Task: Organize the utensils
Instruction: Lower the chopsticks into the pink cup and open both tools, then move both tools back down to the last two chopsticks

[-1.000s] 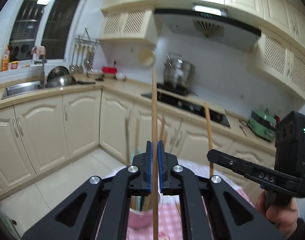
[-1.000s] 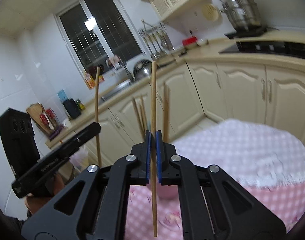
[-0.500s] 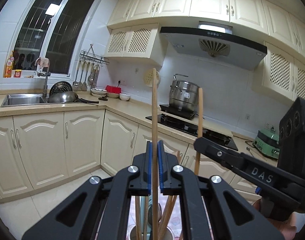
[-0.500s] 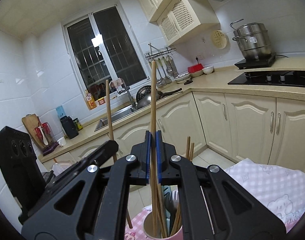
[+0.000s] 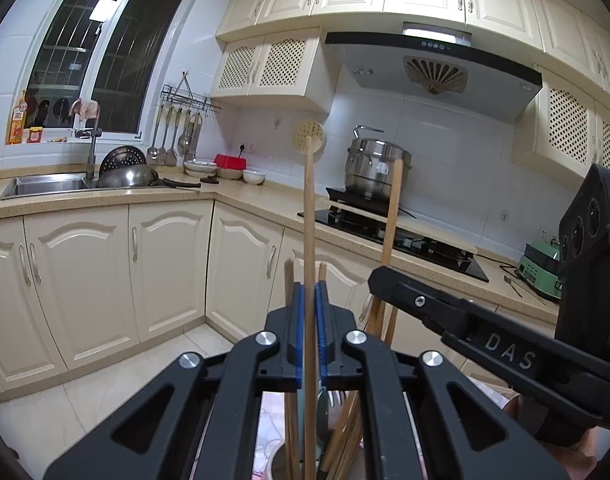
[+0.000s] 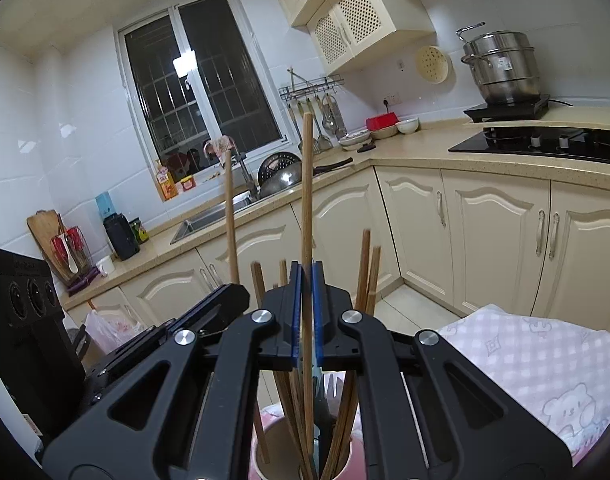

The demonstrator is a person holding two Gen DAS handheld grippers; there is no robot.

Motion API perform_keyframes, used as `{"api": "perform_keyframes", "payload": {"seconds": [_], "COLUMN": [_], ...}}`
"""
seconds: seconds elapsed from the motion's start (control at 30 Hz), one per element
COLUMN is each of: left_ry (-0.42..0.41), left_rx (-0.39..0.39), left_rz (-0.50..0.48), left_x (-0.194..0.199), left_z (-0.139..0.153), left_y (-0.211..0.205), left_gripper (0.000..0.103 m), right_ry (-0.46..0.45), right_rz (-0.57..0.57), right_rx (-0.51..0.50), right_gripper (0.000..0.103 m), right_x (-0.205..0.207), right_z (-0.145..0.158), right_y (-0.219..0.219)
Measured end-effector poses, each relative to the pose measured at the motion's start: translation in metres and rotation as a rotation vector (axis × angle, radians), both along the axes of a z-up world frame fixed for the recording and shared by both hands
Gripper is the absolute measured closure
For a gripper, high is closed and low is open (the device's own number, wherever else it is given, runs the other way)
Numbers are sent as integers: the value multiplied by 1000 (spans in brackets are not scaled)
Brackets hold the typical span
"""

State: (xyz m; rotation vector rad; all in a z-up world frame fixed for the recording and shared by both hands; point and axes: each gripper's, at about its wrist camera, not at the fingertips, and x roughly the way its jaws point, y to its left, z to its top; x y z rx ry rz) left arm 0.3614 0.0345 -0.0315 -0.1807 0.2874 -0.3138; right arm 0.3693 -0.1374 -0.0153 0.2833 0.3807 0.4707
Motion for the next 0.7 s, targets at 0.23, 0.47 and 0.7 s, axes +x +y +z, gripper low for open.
{"api": "perform_keyframes", "payload": {"seconds": [0.23, 0.47, 0.7], "left_ry": [39, -12, 30], "left_rx": [22, 40, 107], "left_rz": [-9, 21, 42], "left_x": [-1, -32, -54], "left_z": [-10, 6, 17], "left_y": [4, 12, 6], "left_gripper": [74, 19, 6], "right_ry": [45, 5, 62], "right_rz": [11, -20, -61], "right_rx": [-13, 18, 10], "right_gripper": [84, 19, 6], "right_x": [-6, -28, -40], "right_z": [-4, 14, 21], "right_y": [-5, -29, -51]}}
